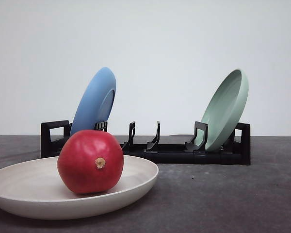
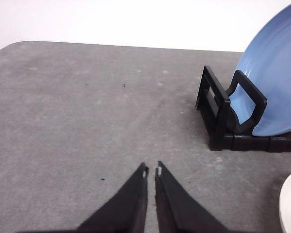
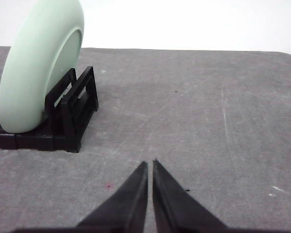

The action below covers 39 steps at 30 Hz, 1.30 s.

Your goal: Place pomegranate in white plate

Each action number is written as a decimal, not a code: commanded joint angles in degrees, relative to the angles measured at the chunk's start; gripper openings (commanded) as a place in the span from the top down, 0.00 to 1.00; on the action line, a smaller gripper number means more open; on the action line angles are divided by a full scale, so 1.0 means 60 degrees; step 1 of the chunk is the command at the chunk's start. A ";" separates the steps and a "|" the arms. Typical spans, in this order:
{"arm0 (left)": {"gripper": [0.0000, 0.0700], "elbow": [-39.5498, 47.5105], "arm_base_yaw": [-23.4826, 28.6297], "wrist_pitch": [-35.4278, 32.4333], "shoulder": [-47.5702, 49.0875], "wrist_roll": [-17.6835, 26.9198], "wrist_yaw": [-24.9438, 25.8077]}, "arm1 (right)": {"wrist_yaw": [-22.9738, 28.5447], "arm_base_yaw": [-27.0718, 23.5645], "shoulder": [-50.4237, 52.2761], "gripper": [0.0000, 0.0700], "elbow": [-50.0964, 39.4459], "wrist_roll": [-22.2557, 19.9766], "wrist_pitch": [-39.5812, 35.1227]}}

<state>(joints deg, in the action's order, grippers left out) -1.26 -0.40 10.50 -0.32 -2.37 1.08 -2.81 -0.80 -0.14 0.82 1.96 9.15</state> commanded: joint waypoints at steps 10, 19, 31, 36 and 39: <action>0.99 0.0095 0.0004 0.0033 0.0011 0.0096 -0.0007 | 0.0007 -0.0007 -0.0011 0.98 -0.0036 0.0107 -0.0091; 0.99 0.0095 0.0004 0.0033 0.0011 0.0095 -0.0007 | 0.0007 -0.0007 -0.0011 0.98 -0.0036 0.0106 -0.0091; 0.99 0.0095 0.0004 0.0033 0.0011 0.0095 -0.0007 | 0.0007 -0.0007 -0.0011 0.98 -0.0036 0.0106 -0.0091; 0.99 0.0095 0.0004 0.0033 0.0011 0.0095 -0.0007 | 0.0007 -0.0007 -0.0011 0.98 -0.0036 0.0106 -0.0091; 0.99 0.0095 0.0004 0.0033 0.0011 0.0096 -0.0007 | 0.0007 -0.0007 -0.0011 0.98 -0.0036 0.0106 -0.0091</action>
<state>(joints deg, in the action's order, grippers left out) -1.26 -0.40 10.50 -0.32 -2.37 1.08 -2.81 -0.80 -0.14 0.82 1.96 9.15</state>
